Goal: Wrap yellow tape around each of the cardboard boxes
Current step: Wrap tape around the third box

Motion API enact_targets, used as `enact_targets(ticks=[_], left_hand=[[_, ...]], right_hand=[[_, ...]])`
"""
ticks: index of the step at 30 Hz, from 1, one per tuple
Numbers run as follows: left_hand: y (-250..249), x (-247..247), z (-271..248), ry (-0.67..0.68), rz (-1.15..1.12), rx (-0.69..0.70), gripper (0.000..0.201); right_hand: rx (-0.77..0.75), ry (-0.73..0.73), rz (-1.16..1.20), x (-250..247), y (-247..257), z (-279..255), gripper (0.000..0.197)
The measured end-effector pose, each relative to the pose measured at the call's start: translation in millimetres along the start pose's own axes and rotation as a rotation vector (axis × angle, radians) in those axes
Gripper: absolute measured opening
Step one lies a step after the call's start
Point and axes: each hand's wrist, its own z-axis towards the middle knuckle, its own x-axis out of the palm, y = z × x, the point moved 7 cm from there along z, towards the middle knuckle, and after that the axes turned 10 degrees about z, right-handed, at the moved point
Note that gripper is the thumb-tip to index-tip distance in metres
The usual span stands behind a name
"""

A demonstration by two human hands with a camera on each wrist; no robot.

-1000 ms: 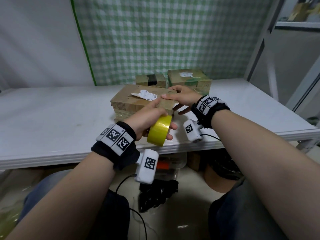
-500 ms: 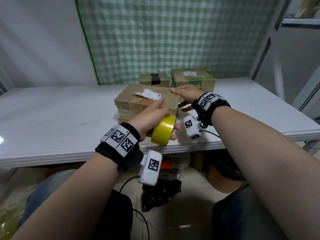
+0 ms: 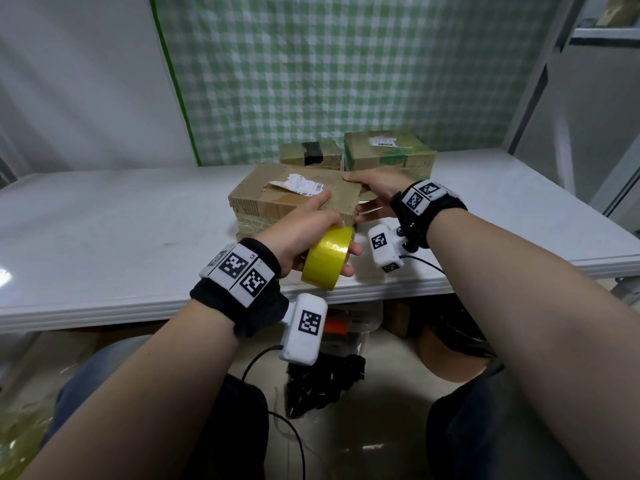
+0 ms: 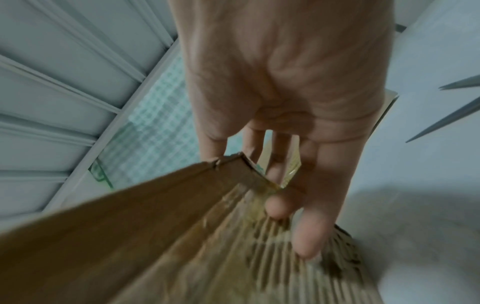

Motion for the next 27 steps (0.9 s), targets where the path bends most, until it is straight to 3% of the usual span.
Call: enact_targets(ticks=[6, 10, 13, 15, 19, 24, 27], left_hand=[[-1, 0, -3, 0.018, -0.034, -0.006, 0.077], [0, -1, -2, 0.023, -0.036, -0.005, 0.077], [3, -3, 2, 0.02, -0.019, 0.014, 0.077], [4, -5, 3, 0.014, -0.059, 0.034, 0.076], [2, -6, -2, -0.037, -0.169, 0.098, 0.06], [-1, -6, -11, -0.068, -0.092, 0.119, 0.029], [1, -5, -16, -0.042, -0.092, 0.112, 0.032]], right_hand=[[0.096, 0.07, 0.055, 2, -2, -2, 0.021], [0.092, 0.058, 0.014, 5, -3, -4, 0.032], [0.046, 0.023, 0.042, 2, 4, -14, 0.025], [-0.023, -0.018, 0.034, -3, 14, -27, 0.023], [-0.256, -0.125, -0.218, -7, 33, -60, 0.028], [-0.418, 0.07, -0.432, 31, 14, -93, 0.033], [-0.515, 0.083, -0.524, 35, 11, -94, 0.044]])
